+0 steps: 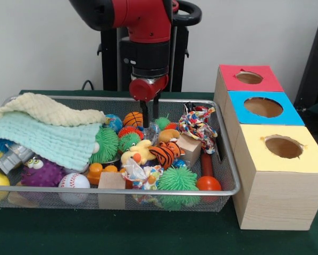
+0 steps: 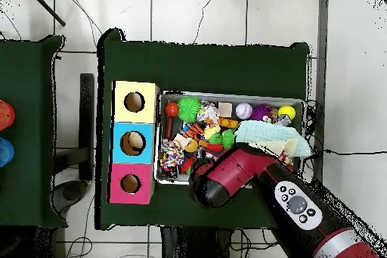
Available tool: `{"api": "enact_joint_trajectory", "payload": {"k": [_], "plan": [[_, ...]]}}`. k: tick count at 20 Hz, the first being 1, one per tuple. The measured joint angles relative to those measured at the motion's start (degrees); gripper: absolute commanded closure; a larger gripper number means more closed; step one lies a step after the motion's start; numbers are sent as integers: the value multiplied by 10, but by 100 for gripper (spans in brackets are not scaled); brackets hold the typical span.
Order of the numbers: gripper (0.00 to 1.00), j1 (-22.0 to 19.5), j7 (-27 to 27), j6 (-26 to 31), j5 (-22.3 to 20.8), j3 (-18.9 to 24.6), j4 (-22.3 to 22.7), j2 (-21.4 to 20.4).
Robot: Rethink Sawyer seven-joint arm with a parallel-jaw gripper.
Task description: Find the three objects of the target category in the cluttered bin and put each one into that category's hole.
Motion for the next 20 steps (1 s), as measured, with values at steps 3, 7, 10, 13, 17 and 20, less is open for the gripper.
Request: {"api": "enact_joint_trajectory", "payload": {"k": [3,7,10,13,17,20], "plan": [[0,0,0,0,-5,0,-7,5],[0,2,0,0,-12,-1,-16,12],[0,4,0,0,-14,-1,-19,15],[0,6,0,0,-15,-1,-20,19],[0,10,0,0,-15,-1,-21,24],[0,12,0,0,-15,-1,-21,24]]}}
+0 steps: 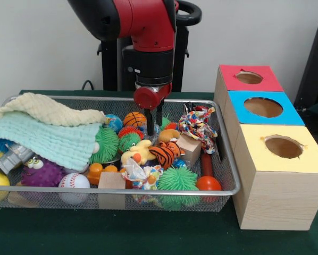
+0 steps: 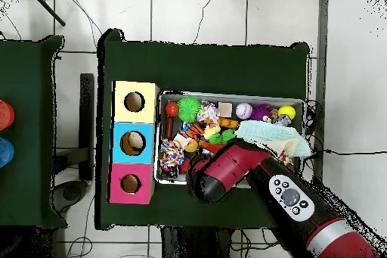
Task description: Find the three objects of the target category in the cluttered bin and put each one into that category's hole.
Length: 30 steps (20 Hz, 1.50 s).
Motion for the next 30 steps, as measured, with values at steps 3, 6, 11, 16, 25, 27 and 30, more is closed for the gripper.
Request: {"api": "enact_joint_trajectory", "payload": {"k": [3,6,11,16,25,27,30], "plan": [[0,3,0,0,0,-1,0,0],[0,4,0,0,0,-1,0,0],[0,4,0,0,0,-3,0,0],[0,4,0,0,0,-3,-2,0],[0,4,0,0,0,-5,-14,0],[0,4,0,0,0,-5,-14,0],[0,4,0,0,1,-5,-14,2]]}}
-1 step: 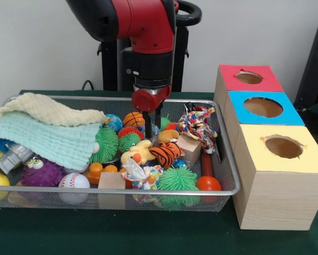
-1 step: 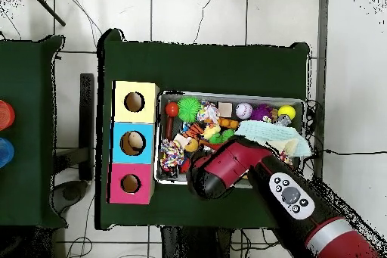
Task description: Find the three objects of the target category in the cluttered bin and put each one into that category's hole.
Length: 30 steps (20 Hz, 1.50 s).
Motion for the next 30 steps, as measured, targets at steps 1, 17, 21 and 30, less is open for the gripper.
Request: {"api": "enact_joint_trajectory", "payload": {"k": [1,17,21,30], "plan": [[0,0,0,0,0,0,0,1],[100,2,0,-8,0,0,1,5],[100,2,0,-8,0,0,1,5],[100,-4,0,-8,9,0,2,4]]}}
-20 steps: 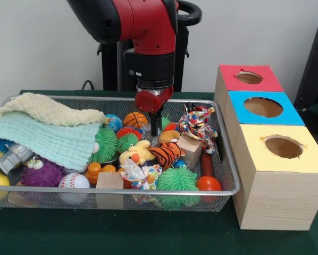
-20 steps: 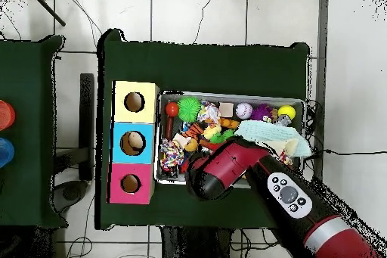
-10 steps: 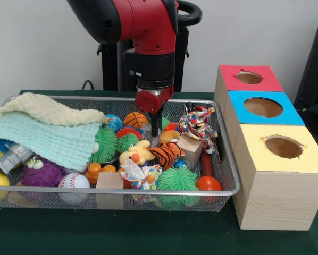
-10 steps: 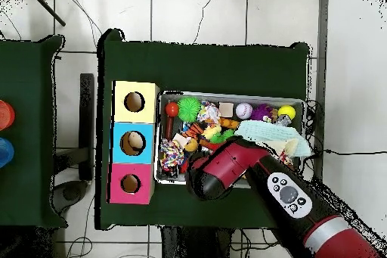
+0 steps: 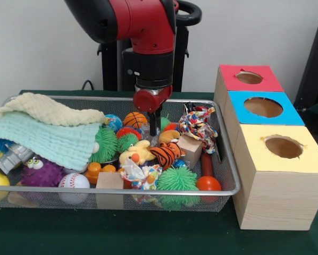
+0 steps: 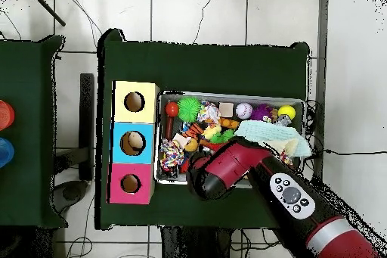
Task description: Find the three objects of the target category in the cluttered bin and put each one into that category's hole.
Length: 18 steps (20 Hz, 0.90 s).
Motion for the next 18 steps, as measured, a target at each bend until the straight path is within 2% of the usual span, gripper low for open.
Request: {"api": "enact_joint_trajectory", "payload": {"k": [18], "plan": [[100,-17,0,0,11,0,22,-27]]}}
